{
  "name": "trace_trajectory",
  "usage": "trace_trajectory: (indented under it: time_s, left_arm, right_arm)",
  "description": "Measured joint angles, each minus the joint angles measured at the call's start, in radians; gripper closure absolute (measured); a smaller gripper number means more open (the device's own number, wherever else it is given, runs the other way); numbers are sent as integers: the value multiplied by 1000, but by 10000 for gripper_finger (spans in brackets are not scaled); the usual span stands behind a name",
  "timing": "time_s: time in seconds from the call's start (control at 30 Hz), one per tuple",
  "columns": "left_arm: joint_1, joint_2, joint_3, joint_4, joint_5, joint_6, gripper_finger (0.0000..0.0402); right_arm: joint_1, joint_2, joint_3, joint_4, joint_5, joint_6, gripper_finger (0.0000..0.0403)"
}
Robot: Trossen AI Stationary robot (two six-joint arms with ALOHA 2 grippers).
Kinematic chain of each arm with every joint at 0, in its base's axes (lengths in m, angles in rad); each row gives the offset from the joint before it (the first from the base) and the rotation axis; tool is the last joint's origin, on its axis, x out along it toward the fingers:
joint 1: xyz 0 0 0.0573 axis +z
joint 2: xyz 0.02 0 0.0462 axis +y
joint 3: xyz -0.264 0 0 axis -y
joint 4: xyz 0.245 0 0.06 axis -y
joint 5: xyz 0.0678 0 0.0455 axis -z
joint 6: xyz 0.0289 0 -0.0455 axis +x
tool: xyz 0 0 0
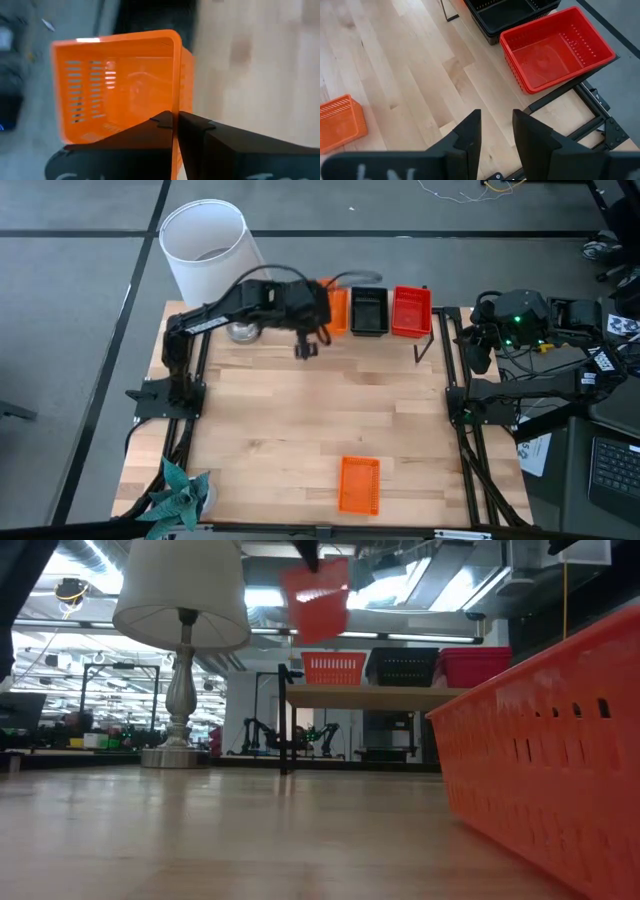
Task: Stack baskets on shelf by color
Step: Stack the top orange bin on the orange bin on the shelf
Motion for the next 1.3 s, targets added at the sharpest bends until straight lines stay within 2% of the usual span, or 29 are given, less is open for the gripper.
trace_trajectory:
  time_s: [0.17, 0.23, 0.37, 0.6, 0.93, 1.3]
  left_arm:
    - [77, 24, 3, 119, 54, 131, 402]
    - [109, 44, 1, 99, 86, 132, 401]
    - [134, 104, -1, 102, 23, 166, 401]
    - [115, 167, -1, 113, -15, 177, 401]
    - [73, 169, 0, 103, -22, 174, 401]
    - [91, 169, 0, 12, -23, 171, 401]
  right_arm:
    - [0, 0, 0, 0, 0, 4, 293]
    - [0, 0, 0, 0, -1, 4, 293]
    - [0, 0, 0, 0, -1, 0, 293]
    - [0, 0, 0, 0, -1, -19, 293]
    - [0, 0, 0, 0, -1, -22, 293]
    - [0, 0, 0, 0, -1, -22, 293]
